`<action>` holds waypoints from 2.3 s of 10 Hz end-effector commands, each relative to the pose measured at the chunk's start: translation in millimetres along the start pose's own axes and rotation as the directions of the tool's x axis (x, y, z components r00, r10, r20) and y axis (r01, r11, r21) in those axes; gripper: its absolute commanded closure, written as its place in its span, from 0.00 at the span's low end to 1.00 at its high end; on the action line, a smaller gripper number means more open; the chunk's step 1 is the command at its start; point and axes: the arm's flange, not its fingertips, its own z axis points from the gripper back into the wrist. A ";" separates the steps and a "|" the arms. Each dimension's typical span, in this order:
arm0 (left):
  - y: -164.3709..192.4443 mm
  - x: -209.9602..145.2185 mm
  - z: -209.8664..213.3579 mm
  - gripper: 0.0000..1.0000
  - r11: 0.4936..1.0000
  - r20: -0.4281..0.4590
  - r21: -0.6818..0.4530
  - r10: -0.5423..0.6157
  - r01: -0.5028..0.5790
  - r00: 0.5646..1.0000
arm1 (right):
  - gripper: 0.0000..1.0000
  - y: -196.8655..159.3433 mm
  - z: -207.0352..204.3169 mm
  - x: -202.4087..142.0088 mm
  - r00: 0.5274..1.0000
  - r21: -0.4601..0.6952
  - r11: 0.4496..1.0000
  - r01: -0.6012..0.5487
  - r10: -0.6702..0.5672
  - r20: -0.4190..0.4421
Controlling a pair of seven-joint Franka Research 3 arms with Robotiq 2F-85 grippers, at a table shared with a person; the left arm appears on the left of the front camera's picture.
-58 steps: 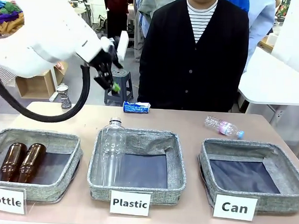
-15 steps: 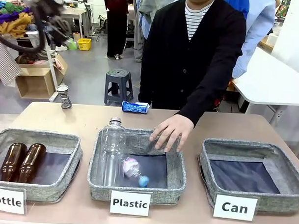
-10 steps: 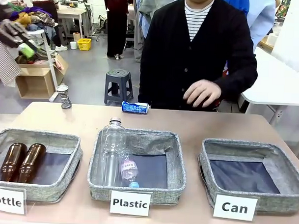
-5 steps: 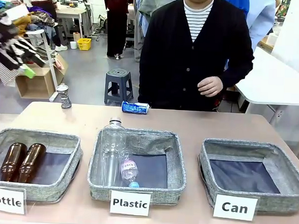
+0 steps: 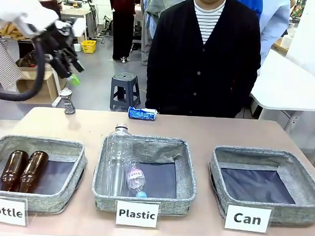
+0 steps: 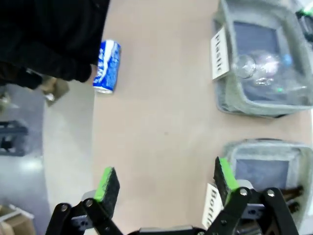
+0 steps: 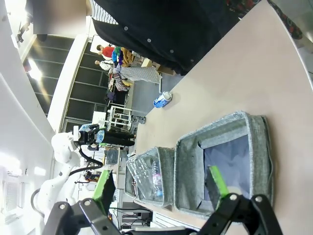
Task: Sort the can waste into the basket.
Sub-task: Pick up the can waste from the table and place it in the right Fabric basket.
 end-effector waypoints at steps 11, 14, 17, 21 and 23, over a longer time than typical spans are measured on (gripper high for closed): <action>110.0 150.7 -260.2 0.00 0.975 -0.319 0.119 -0.143 0.189 0.937 | 0.00 -0.3 -0.6 2.2 1.000 0.022 0.999 -0.025 0.025 0.017; 137.9 133.8 -273.8 0.00 0.992 -0.305 0.006 -0.115 0.123 0.945 | 0.00 -0.3 -0.6 2.2 1.000 0.022 0.999 -0.025 0.025 0.017; 162.4 118.6 -299.8 0.00 0.989 -0.262 -0.135 -0.087 0.053 0.961 | 0.00 -0.3 -0.6 2.2 1.000 0.022 0.999 -0.025 0.025 0.017; 164.7 104.0 -319.7 0.00 0.976 -0.256 -0.215 -0.078 0.022 0.964 | 0.00 -0.3 -0.6 2.2 1.000 0.022 0.999 -0.025 0.025 0.017; 162.3 103.6 -324.3 0.10 0.979 -0.267 -0.201 -0.080 0.026 0.960 | 0.00 -0.3 -0.6 2.2 1.000 0.022 0.999 -0.025 0.025 0.017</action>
